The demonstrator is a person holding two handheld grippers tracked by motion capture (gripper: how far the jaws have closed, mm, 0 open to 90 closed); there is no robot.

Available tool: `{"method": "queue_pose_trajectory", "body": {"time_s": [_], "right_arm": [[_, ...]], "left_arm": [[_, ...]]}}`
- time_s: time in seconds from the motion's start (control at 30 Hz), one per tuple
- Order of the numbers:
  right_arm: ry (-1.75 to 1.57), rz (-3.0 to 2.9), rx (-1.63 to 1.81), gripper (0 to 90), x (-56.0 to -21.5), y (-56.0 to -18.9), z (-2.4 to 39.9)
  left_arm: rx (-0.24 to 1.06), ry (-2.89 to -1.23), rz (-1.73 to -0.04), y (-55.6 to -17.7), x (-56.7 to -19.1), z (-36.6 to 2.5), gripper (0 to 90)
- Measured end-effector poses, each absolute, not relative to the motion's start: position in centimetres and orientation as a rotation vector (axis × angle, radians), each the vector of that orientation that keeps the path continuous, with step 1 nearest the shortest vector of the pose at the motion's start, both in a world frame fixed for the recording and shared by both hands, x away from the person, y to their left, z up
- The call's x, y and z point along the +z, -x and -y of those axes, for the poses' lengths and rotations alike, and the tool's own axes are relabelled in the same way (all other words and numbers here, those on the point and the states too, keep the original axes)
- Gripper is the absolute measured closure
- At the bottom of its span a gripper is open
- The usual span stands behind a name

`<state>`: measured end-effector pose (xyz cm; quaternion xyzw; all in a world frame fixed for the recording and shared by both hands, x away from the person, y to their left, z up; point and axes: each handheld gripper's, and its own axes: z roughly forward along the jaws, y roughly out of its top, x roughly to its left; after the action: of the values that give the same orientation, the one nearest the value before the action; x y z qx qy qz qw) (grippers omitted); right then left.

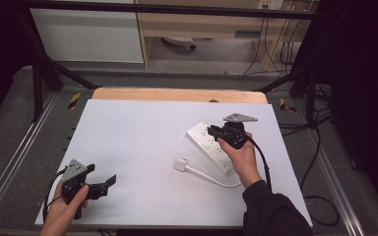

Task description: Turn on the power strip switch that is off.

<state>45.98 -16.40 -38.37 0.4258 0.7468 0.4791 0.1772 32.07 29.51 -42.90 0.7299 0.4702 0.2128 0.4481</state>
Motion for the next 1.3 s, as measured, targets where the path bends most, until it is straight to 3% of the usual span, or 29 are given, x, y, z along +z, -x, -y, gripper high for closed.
{"method": "queue_pose_trajectory", "body": {"time_s": [0.4, 1.3], "right_arm": [[-1.198, -2.122, 1.360, 89.9, -39.4, -45.7, 16.2], [-1.186, -2.210, 1.249, 90.0, -41.6, -45.7, 15.6]], "left_arm": [[0.526, -1.805, -1.166, -32.1, -42.9, -29.5, 6.7], [0.529, -1.803, -1.167, -32.1, -42.9, -29.6, 6.7]]}}
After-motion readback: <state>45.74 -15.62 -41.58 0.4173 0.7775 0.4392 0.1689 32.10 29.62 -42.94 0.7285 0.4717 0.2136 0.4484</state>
